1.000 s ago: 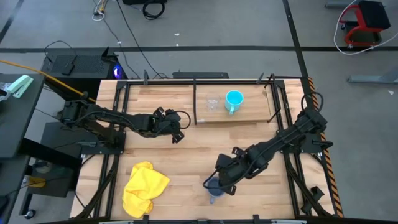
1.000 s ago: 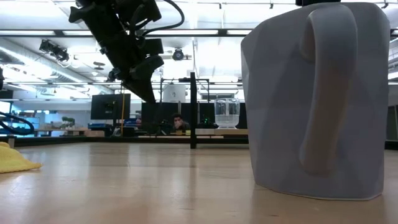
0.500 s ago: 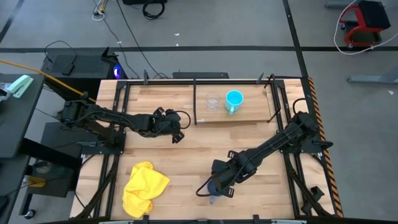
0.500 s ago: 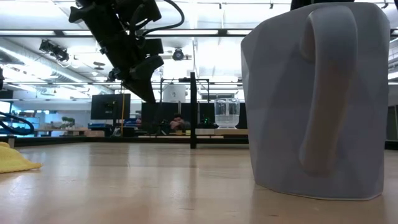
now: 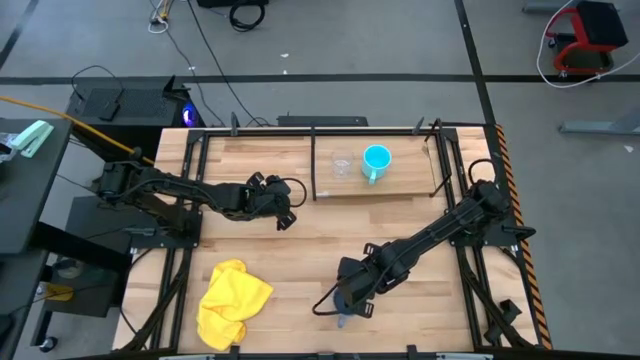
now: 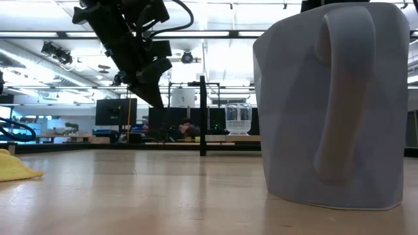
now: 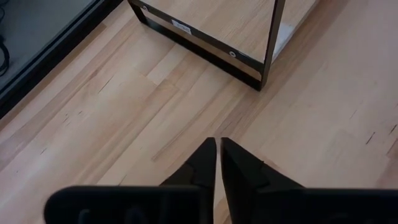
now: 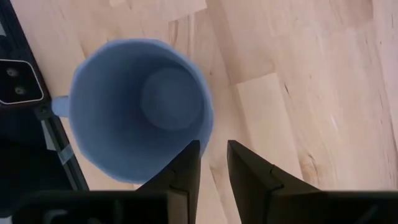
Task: Stack small to large cups/mugs on shelf
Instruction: Put the blue mug on the shelf
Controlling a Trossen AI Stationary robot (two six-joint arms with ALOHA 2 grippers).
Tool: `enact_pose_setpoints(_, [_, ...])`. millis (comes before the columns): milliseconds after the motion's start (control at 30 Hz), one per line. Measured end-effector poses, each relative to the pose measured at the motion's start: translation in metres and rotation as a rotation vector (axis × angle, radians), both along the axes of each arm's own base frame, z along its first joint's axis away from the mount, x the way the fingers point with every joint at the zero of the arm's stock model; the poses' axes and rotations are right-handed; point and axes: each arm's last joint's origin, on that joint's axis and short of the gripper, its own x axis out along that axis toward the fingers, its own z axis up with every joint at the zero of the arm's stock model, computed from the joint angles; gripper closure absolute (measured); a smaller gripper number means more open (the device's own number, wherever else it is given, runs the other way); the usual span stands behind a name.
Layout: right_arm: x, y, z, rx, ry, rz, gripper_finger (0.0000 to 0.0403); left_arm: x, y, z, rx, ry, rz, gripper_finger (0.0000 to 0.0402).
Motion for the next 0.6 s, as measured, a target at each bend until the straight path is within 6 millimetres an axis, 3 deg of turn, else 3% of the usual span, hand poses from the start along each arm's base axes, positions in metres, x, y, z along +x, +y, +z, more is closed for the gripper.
enact_pose_setpoints(267, [0.002,-0.002,-0.001,0.003,-0.005,-0.007,0.0316,0.0,0.0,0.0,0.0,-0.001,0.0,0.037])
enact_pose_setpoints(500, [-0.003,-0.011,-0.022,-0.019,0.052,-0.028,0.0315,0.0,0.0,0.0,0.0,0.0,0.0,0.037])
enact_pose_setpoints(600, [-0.001,-0.011,-0.022,-0.01,0.041,-0.032,0.0316,0.0,0.0,0.0,0.0,0.002,0.0,0.0365])
